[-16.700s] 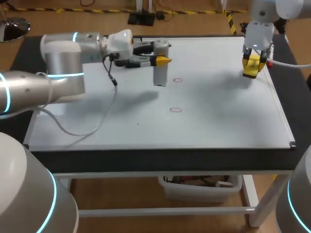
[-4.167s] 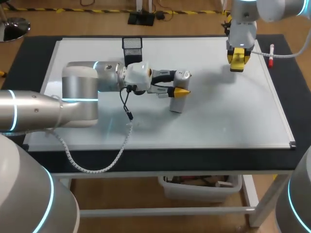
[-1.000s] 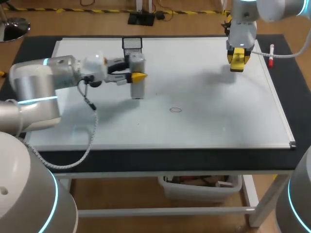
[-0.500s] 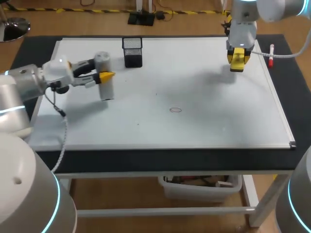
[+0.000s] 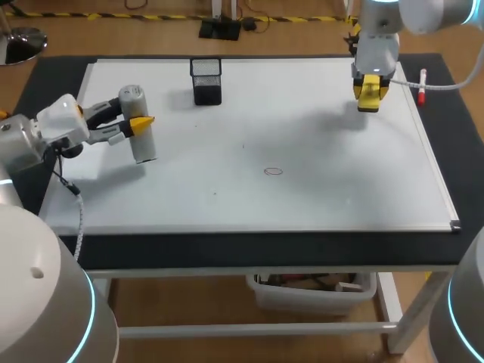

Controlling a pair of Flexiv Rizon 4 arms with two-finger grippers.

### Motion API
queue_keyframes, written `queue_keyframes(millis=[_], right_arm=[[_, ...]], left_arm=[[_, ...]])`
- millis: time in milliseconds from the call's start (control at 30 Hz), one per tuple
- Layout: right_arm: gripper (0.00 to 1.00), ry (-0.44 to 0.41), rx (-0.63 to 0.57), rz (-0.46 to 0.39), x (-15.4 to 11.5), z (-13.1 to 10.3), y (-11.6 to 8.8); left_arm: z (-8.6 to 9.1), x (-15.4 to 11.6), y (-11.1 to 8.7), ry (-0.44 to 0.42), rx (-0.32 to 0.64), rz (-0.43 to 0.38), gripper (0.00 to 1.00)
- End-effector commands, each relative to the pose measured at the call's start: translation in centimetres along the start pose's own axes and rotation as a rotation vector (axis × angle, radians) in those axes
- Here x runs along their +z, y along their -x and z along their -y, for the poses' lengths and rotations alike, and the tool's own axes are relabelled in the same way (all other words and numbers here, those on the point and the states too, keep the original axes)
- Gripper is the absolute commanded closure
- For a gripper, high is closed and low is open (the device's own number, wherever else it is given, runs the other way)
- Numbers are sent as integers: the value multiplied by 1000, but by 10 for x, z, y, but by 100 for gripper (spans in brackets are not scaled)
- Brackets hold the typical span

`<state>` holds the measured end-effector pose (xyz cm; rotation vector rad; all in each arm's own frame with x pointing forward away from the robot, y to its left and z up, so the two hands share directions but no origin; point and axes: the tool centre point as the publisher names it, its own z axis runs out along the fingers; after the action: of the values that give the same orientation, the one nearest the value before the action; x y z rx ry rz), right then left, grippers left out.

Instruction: Pick up the inspection probe, press it on each red-marked spot on the whiteboard one by one, put down the probe, pick up the eraser, and wipe off all the red marks.

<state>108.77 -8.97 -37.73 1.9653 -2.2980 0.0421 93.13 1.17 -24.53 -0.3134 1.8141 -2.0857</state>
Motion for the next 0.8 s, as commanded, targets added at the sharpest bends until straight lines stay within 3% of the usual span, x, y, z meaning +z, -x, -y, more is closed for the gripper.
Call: queue_keyframes(millis=[33,333,667,800], right_arm=[[100,-35,-15,-1,-4,-41,19],[100,-7,-87,71,1,-112,56],[100,6,-219,101,-6,-168,104],[100,51,-288,151,-10,-191,127]], left_arm=[[4,-3,-5,4,3,23,100],[4,-3,-5,4,3,23,100],[4,-3,-5,4,3,23,100],[4,-3,-5,4,3,23,100]])
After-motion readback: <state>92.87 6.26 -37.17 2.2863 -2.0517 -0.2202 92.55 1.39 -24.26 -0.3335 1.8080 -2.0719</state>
